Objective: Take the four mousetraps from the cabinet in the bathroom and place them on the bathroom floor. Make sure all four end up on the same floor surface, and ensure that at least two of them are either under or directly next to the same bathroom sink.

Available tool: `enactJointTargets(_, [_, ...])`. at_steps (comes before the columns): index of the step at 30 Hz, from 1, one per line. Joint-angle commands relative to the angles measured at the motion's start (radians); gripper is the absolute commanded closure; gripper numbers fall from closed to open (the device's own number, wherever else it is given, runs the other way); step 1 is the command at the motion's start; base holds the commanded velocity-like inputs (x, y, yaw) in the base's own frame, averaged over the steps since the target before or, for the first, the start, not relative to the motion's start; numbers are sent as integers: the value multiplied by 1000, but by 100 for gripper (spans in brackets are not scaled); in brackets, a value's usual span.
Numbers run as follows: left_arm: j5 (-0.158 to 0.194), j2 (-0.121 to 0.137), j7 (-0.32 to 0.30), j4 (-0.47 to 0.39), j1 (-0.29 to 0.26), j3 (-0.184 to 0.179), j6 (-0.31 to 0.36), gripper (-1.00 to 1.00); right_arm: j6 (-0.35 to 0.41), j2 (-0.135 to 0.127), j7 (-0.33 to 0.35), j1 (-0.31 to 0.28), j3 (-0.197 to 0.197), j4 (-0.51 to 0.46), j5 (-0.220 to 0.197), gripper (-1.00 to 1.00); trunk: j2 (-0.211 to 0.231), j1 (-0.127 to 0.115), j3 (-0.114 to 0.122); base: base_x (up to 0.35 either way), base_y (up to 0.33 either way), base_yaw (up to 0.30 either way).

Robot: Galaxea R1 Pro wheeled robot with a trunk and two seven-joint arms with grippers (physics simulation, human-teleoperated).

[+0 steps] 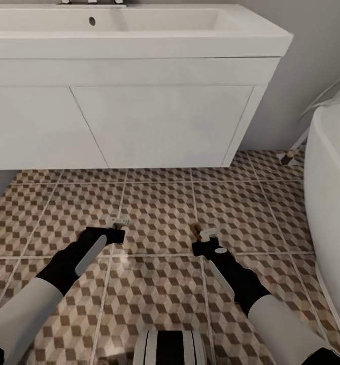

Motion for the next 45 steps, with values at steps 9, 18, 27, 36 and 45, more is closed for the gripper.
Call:
enactJointTargets(9, [6,25,8,-63,-1,-7,-71,100,3,-3,-9,-1,4,-2,-12,100,-1,1,-27,0,0,0])
enactJointTargets(18, [-32,25,8,-61,-1,-8,-86,100,3,-4,-9,-1,4,-2,-12,100,-1,1,-41,0,0,0])
enactJointTargets(27, [-70,25,7,-53,3,-12,-179,100,-104,-6,-9,-1,4,0,-4,100,-1,1,-48,0,0,0])
enactJointTargets(36, [-71,-47,-2,253,0,-2,-421,100,-54,2,-12,-129,-1,28,113,100,-1,1,-48,0,0,0])
enactJointTargets(45, [-86,-95,-3,313,-8,-1,-432,100,-25,66,-6,-369,-1,306,124,100,-1,1,-48,0,0,0])
